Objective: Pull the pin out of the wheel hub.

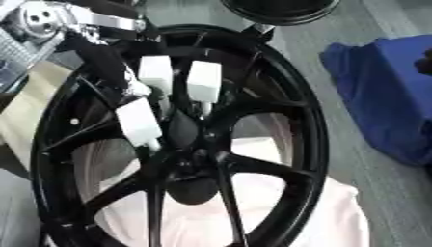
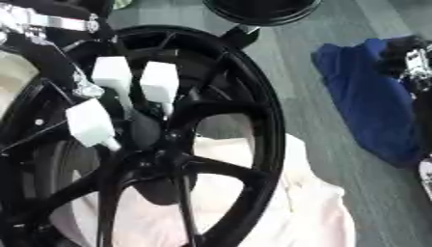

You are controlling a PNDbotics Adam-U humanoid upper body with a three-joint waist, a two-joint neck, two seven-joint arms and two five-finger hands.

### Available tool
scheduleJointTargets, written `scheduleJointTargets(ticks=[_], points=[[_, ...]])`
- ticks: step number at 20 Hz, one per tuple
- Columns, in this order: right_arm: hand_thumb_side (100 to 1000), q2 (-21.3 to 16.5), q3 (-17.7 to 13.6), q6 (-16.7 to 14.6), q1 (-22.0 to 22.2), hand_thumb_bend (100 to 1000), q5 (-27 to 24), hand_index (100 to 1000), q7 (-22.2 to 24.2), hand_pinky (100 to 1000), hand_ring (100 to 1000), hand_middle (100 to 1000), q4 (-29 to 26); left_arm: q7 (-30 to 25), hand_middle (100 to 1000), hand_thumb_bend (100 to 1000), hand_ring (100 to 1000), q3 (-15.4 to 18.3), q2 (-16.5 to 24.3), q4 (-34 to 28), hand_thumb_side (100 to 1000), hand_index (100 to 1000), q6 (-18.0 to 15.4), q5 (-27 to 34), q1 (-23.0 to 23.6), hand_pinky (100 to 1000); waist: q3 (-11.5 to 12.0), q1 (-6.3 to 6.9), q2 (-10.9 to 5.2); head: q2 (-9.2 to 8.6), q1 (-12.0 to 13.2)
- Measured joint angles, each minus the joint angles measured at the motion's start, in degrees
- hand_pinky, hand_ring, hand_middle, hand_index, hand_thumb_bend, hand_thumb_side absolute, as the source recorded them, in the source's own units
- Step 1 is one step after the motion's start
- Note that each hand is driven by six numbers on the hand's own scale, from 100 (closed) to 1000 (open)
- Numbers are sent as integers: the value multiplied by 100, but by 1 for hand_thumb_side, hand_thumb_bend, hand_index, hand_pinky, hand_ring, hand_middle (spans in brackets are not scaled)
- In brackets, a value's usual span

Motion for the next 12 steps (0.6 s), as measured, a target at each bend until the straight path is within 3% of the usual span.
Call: scheduleJointTargets(ticks=[12], points=[[631, 0, 0, -7, -2, 100, -19, 667, -6, 763, 660, 603, 0, 161, 563, 291, 597, -27, -72, 35, 270, 703, 12, 17, 33, 777, 3, 11, -1, 0, 5]])
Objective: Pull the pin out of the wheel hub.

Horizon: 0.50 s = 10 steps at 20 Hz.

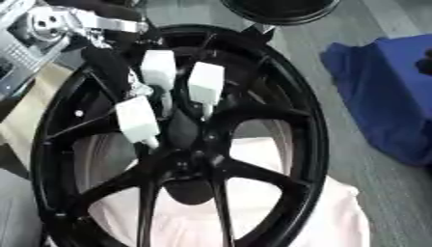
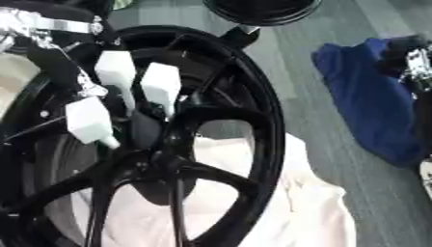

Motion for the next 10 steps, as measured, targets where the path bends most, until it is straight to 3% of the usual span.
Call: scheduleJointTargets(ticks=[10], points=[[623, 0, 0, 1, 1, 100, 0, 667, -2, 764, 660, 603, 0, 50, 567, 258, 596, -4, 4, -41, 305, 707, 92, 93, -15, 776, 27, 16, -12, 0, -2]])
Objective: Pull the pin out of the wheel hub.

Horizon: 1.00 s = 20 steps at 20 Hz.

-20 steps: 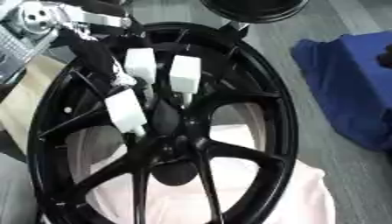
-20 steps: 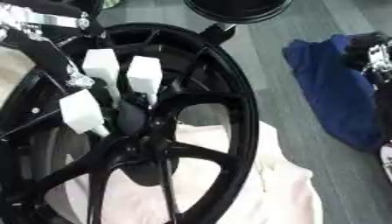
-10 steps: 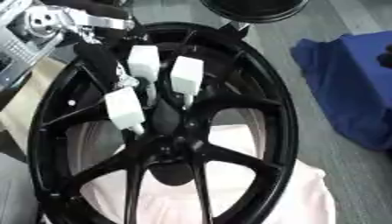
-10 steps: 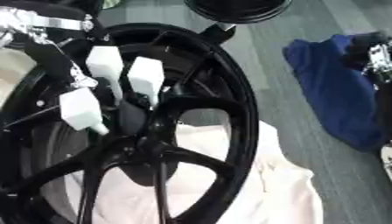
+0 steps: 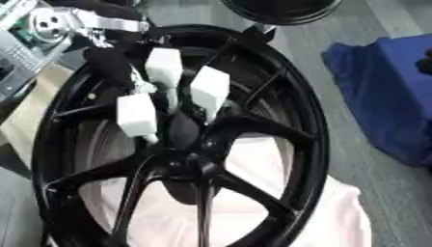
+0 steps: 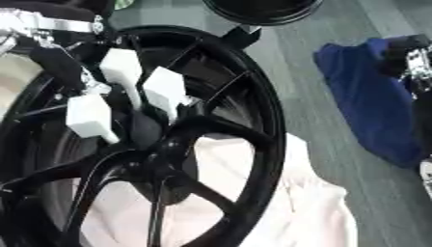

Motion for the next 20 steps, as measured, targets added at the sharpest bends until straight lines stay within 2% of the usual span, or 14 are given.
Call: scheduleJointTargets(ticks=[8, 12, 20], points=[[621, 0, -3, 21, 1, 100, 0, 667, -21, 765, 661, 602, 0, 19, 554, 235, 577, 39, 3, -57, 346, 700, 84, 214, -61, 777, 9, 9, -14, 0, -3], [618, 0, -4, 35, 3, 100, 0, 667, -35, 766, 661, 602, 0, 39, 531, 188, 559, 75, 3, -103, 307, 681, 115, 376, -123, 773, 10, 13, -37, 0, -3], [615, 0, -6, 43, 3, 100, 0, 667, -51, 766, 662, 602, 0, 240, 486, 124, 526, 178, 54, -182, 307, 634, 319, 703, -131, 768, 16, 13, -67, 0, -3]])
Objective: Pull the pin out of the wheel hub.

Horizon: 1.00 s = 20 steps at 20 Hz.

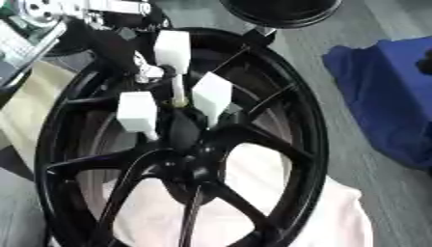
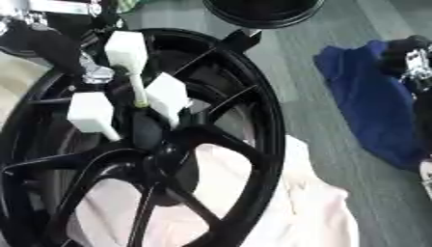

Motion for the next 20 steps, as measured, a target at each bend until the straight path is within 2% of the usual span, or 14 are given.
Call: scheduleJointTargets(ticks=[12, 16, 20], points=[[612, -1, -4, -13, 3, 100, 0, 667, -13, 766, 661, 602, 0, 214, 463, 100, 502, 363, 210, -247, 295, 613, 231, 445, -85, 775, 30, -15, -36, 0, -11], [612, -1, -13, -23, 30, 100, 0, 667, -26, 766, 661, 602, 0, 455, 454, 100, 488, 730, 410, -344, 292, 608, 291, 711, -79, 781, 69, -25, -37, 0, -37], [610, -1, -42, -40, 57, 100, 2, 667, -46, 766, 661, 602, 0, 851, 447, 100, 477, 1240, 705, -299, 293, 605, 300, 1005, 73, 787, 123, -60, -38, 0, -83]])
